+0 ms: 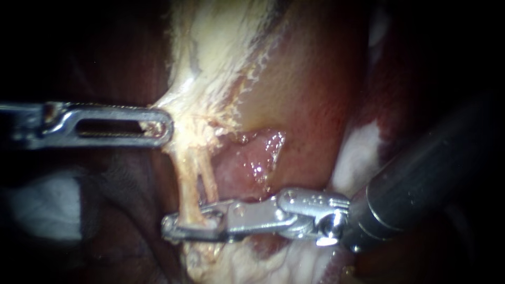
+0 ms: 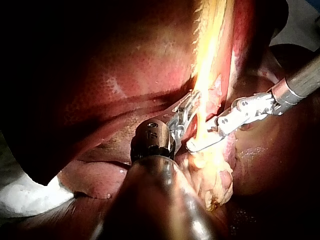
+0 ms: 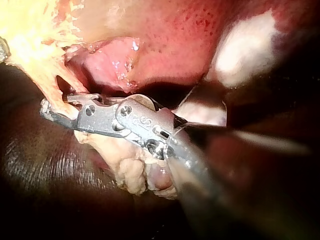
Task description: Going back second clip left tube
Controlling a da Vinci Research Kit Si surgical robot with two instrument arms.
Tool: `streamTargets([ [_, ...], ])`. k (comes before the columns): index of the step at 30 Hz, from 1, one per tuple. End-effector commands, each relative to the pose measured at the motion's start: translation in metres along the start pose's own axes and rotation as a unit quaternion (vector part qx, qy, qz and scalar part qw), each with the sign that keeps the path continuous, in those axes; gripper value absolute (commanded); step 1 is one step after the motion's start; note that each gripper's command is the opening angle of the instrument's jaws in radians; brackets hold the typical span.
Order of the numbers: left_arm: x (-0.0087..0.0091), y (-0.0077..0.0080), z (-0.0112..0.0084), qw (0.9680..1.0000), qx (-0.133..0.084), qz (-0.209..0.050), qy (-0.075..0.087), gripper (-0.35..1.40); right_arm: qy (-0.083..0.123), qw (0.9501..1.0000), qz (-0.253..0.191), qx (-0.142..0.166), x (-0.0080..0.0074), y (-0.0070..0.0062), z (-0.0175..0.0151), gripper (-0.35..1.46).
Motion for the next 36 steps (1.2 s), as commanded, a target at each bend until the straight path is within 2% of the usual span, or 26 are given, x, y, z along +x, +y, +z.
streamTargets([
  [1, 0.0000, 0.0000, 0.0000, 1.0000, 0.000, 0.000, 0.000, -0.35, 0.001, 1.0000, 0.001, 0.000, 0.0001, -0.0001, 0.0000, -0.35],
  [6, 0.0000, 0.0000, 0.0000, 1.0000, 0.000, 0.000, 0.000, -0.35, -0.001, 0.9997, 0.023, 0.004, 0.0000, -0.0005, 0.0002, -0.34],
  [7, 0.0000, 0.0000, 0.0000, 1.0000, 0.000, 0.000, 0.000, -0.35, -0.001, 0.9997, 0.023, 0.005, 0.0002, -0.0006, 0.0004, -0.09],
  [9, 0.0000, -0.0001, 0.0000, 1.0000, 0.000, 0.000, 0.000, -0.35, -0.002, 0.9997, 0.023, 0.004, 0.0004, -0.0006, 0.0008, 0.22],
  [11, 0.0001, -0.0001, 0.0000, 1.0000, 0.000, 0.000, 0.000, -0.35, 0.004, 0.9998, 0.018, 0.005, 0.0008, -0.0006, 0.0015, 0.44],
  [13, 0.0001, -0.0002, 0.0000, 1.0000, 0.000, 0.000, 0.000, -0.35, 0.016, 0.9999, 0.003, 0.001, 0.0009, -0.0005, 0.0022, 0.53],
  [16, 0.0001, -0.0002, -0.0001, 1.0000, 0.000, 0.000, 0.000, -0.35, 0.028, 0.9995, -0.013, 0.002, 0.0009, -0.0004, 0.0027, 0.55],
  [25, 0.0001, -0.0002, -0.0001, 1.0000, 0.000, 0.000, 0.000, -0.35, 0.031, 0.9966, -0.075, -0.016, 0.0009, 0.0001, 0.0034, 0.60],
  [36, 0.0002, -0.0003, -0.0002, 1.0000, -0.001, 0.000, 0.000, -0.35, 0.031, 0.9870, -0.156, -0.020, 0.0009, 0.0015, 0.0025, 0.60],
])
